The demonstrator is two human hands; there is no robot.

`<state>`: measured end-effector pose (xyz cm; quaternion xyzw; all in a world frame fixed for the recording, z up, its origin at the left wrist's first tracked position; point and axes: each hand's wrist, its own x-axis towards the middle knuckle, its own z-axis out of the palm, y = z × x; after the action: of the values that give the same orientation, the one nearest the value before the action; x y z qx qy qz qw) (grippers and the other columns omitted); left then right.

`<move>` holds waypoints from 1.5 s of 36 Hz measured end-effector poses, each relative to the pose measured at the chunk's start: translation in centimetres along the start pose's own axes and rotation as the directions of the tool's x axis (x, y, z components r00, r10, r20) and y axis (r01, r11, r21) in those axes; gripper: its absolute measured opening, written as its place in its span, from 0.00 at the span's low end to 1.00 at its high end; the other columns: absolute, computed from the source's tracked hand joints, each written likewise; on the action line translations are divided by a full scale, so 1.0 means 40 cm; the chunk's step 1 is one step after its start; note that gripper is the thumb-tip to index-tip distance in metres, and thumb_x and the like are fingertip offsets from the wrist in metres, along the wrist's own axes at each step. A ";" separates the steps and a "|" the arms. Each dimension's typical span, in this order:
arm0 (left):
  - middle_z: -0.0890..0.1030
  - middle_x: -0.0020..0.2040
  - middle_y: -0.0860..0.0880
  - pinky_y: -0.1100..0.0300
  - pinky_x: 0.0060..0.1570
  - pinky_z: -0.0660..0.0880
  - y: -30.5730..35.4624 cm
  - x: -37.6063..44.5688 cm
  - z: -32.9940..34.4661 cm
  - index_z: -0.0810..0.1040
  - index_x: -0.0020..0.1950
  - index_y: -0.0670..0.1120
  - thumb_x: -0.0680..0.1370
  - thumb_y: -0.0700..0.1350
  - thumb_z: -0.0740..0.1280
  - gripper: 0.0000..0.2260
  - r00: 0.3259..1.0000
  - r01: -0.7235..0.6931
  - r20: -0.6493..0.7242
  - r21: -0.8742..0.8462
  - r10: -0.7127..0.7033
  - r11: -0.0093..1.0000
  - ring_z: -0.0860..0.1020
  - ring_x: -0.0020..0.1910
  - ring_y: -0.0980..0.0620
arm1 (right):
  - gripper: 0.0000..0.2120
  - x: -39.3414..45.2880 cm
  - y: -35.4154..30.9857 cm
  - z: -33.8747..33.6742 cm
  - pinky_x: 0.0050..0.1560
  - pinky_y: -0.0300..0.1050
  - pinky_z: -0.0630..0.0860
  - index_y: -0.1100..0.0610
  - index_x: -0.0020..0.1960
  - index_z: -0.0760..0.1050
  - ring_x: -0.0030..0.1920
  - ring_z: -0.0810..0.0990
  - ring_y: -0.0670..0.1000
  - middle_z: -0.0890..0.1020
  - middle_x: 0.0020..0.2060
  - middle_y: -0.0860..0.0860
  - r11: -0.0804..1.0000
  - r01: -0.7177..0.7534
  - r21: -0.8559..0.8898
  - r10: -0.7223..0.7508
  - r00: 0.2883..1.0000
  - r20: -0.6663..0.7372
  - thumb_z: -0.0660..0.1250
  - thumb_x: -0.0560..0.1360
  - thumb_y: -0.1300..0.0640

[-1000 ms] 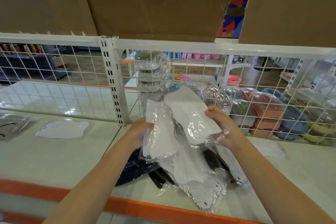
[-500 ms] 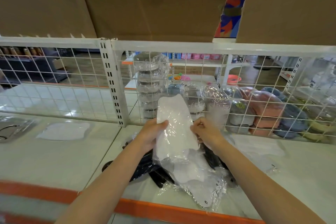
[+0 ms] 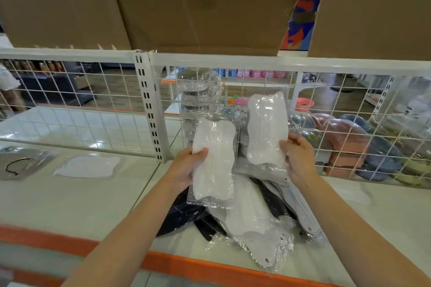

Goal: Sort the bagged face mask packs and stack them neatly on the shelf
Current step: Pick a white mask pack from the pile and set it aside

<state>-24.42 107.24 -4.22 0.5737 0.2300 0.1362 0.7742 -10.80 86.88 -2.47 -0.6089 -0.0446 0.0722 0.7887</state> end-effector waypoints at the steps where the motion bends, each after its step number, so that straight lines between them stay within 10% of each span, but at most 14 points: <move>1: 0.83 0.53 0.42 0.44 0.54 0.76 0.000 0.001 0.000 0.77 0.57 0.41 0.76 0.39 0.67 0.10 1.000 -0.009 -0.015 -0.002 0.009 1.000 0.80 0.53 0.42 | 0.13 -0.001 -0.001 0.001 0.41 0.42 0.73 0.56 0.53 0.72 0.40 0.74 0.50 0.76 0.39 0.50 0.998 0.041 -0.054 -0.042 0.999 -0.025 0.62 0.73 0.72; 6: 0.82 0.54 0.40 0.46 0.51 0.78 0.001 -0.004 0.019 0.77 0.59 0.38 0.72 0.35 0.71 0.15 0.998 -0.058 -0.034 -0.067 0.055 0.996 0.81 0.52 0.42 | 0.31 -0.034 0.011 0.019 0.46 0.45 0.74 0.50 0.70 0.65 0.46 0.76 0.49 0.76 0.55 0.51 0.817 0.291 -0.498 -0.169 0.946 0.275 0.57 0.72 0.75; 9: 0.83 0.50 0.42 0.49 0.46 0.79 0.002 -0.012 0.048 0.79 0.53 0.39 0.71 0.35 0.71 0.11 0.995 -0.078 -0.073 -0.068 0.073 0.995 0.82 0.47 0.44 | 0.18 -0.070 0.036 0.046 0.44 0.37 0.72 0.56 0.52 0.80 0.41 0.76 0.47 0.80 0.47 0.49 0.747 0.302 -0.593 -0.076 0.924 0.375 0.56 0.75 0.71; 14: 0.83 0.50 0.41 0.46 0.51 0.78 -0.003 -0.009 0.067 0.80 0.48 0.42 0.74 0.39 0.70 0.04 0.987 -0.130 -0.096 -0.002 0.129 0.992 0.82 0.49 0.42 | 0.18 -0.101 0.044 0.067 0.34 0.39 0.67 0.60 0.31 0.68 0.31 0.71 0.49 0.72 0.28 0.50 0.818 0.270 -0.508 0.042 0.853 0.521 0.66 0.76 0.54; 23: 0.83 0.52 0.44 0.52 0.48 0.78 0.018 -0.005 0.015 0.78 0.56 0.42 0.80 0.47 0.61 0.12 0.988 -0.116 -0.105 0.018 0.118 0.993 0.81 0.52 0.46 | 0.06 -0.038 0.015 0.012 0.60 0.51 0.73 0.55 0.48 0.82 0.51 0.77 0.54 0.81 0.51 0.52 0.887 0.160 -0.434 -0.086 0.979 0.185 0.66 0.77 0.56; 29: 0.83 0.48 0.42 0.51 0.48 0.80 0.009 -0.014 0.054 0.80 0.48 0.42 0.77 0.43 0.66 0.06 0.986 -0.142 -0.079 0.031 0.144 0.989 0.82 0.46 0.45 | 0.19 -0.092 0.034 0.044 0.40 0.39 0.70 0.61 0.35 0.76 0.39 0.77 0.57 0.78 0.35 0.55 0.787 0.277 -0.551 0.016 0.884 0.467 0.68 0.72 0.45; 34: 0.84 0.48 0.44 0.49 0.53 0.78 0.007 -0.013 0.061 0.81 0.49 0.43 0.79 0.49 0.62 0.12 0.991 -0.128 -0.032 0.018 0.128 0.992 0.83 0.50 0.45 | 0.17 -0.070 0.065 0.061 0.34 0.38 0.65 0.56 0.29 0.70 0.30 0.68 0.49 0.72 0.28 0.51 0.773 0.310 -0.553 -0.132 0.932 0.338 0.70 0.74 0.55; 39: 0.81 0.57 0.43 0.45 0.58 0.75 0.036 -0.014 0.001 0.78 0.57 0.45 0.80 0.49 0.60 0.12 0.987 -0.157 -0.040 -0.030 0.156 0.987 0.80 0.56 0.44 | 0.05 0.008 0.024 -0.028 0.58 0.55 0.76 0.58 0.48 0.78 0.50 0.81 0.58 0.82 0.48 0.57 0.990 -0.073 -0.123 0.085 0.991 0.100 0.66 0.76 0.56; 45: 0.81 0.55 0.45 0.46 0.60 0.74 0.044 -0.018 -0.011 0.77 0.56 0.46 0.81 0.49 0.57 0.12 0.989 -0.144 -0.023 -0.023 0.144 0.989 0.79 0.56 0.46 | 0.19 0.011 -0.028 -0.070 0.44 0.49 0.82 0.60 0.53 0.75 0.43 0.85 0.50 0.86 0.44 0.53 0.946 -0.220 0.236 0.123 0.921 0.369 0.71 0.64 0.54; 49: 0.82 0.53 0.46 0.49 0.55 0.76 0.030 -0.017 0.024 0.76 0.56 0.46 0.81 0.51 0.57 0.13 0.997 -0.082 -0.007 -0.004 0.082 0.997 0.80 0.52 0.47 | 0.11 -0.015 -0.014 -0.019 0.43 0.45 0.81 0.65 0.47 0.78 0.37 0.82 0.52 0.84 0.40 0.56 0.989 -0.072 -0.126 0.116 0.917 0.383 0.68 0.72 0.56; 54: 0.83 0.56 0.46 0.49 0.55 0.77 -0.008 -0.028 0.088 0.77 0.60 0.47 0.75 0.60 0.60 0.22 0.993 -0.031 0.114 0.072 0.022 0.997 0.81 0.54 0.47 | 0.23 -0.054 0.040 0.068 0.30 0.42 0.58 0.56 0.27 0.62 0.27 0.61 0.49 0.64 0.25 0.52 0.747 0.300 -0.593 -0.101 0.933 0.345 0.72 0.72 0.53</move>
<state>-23.61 103.69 -3.47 0.6117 0.1829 0.1050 0.7624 -13.45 89.52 -3.29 -0.8135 -0.2477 0.0554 0.5233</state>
